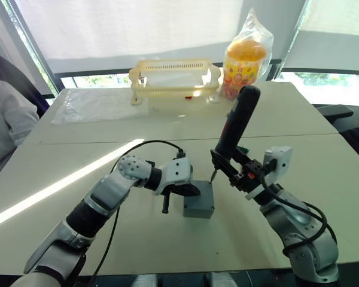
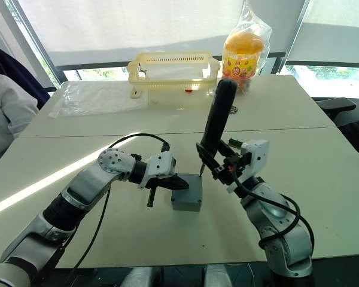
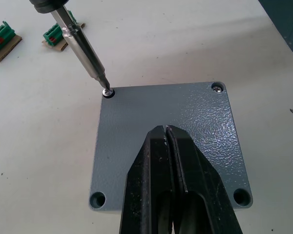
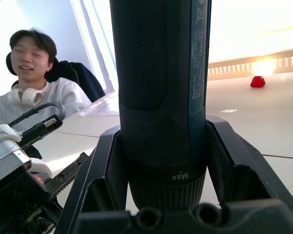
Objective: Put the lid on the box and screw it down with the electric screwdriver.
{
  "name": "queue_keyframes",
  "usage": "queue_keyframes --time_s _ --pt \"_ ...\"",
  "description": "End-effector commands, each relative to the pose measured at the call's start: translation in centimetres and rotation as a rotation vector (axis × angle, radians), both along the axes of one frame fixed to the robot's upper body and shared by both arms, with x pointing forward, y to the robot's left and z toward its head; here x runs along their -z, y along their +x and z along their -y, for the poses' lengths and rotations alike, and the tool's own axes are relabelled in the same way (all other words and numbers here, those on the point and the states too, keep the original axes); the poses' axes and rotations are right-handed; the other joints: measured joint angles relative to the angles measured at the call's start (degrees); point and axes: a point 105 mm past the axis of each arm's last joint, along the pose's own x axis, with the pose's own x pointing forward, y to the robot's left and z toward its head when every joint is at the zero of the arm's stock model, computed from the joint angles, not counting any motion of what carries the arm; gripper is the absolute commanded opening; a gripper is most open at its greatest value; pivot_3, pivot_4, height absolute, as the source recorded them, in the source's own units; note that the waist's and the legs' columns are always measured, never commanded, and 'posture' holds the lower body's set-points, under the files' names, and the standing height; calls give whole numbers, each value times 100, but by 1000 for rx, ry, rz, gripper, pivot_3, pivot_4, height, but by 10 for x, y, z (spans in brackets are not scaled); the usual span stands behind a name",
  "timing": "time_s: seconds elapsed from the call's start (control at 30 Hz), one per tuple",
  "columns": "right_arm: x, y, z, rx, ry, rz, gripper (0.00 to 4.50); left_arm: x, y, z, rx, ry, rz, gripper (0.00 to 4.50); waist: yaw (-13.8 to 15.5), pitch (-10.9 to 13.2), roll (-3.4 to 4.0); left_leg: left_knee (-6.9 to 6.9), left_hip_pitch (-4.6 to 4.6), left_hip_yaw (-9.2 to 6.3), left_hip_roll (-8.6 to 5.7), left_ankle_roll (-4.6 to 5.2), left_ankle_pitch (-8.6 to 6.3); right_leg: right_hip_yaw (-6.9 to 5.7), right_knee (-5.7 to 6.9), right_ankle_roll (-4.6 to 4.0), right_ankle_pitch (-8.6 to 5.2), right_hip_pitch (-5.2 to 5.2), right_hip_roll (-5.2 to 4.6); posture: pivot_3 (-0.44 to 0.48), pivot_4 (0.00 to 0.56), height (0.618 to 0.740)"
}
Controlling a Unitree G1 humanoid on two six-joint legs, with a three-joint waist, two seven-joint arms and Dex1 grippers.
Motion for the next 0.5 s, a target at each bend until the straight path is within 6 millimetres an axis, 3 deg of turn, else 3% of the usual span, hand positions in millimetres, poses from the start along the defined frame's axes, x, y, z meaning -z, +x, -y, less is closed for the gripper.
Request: queue_keyframes --time_s 0.03,0.5 --pt "-4 -4 -6 -22 -5 37 1789 8 1 -4 -21 35 -6 0 -1 -1 -2 0 1 0 0 0 0 0 0 0 0 1 0 0 150 740" --pt "25 -1 -12 -20 -173 20 1789 8 0 -4 -23 35 -8 0 -1 -23 -27 0 9 -1 1 0 0 -2 -1 -1 -1 11 1 0 150 740"
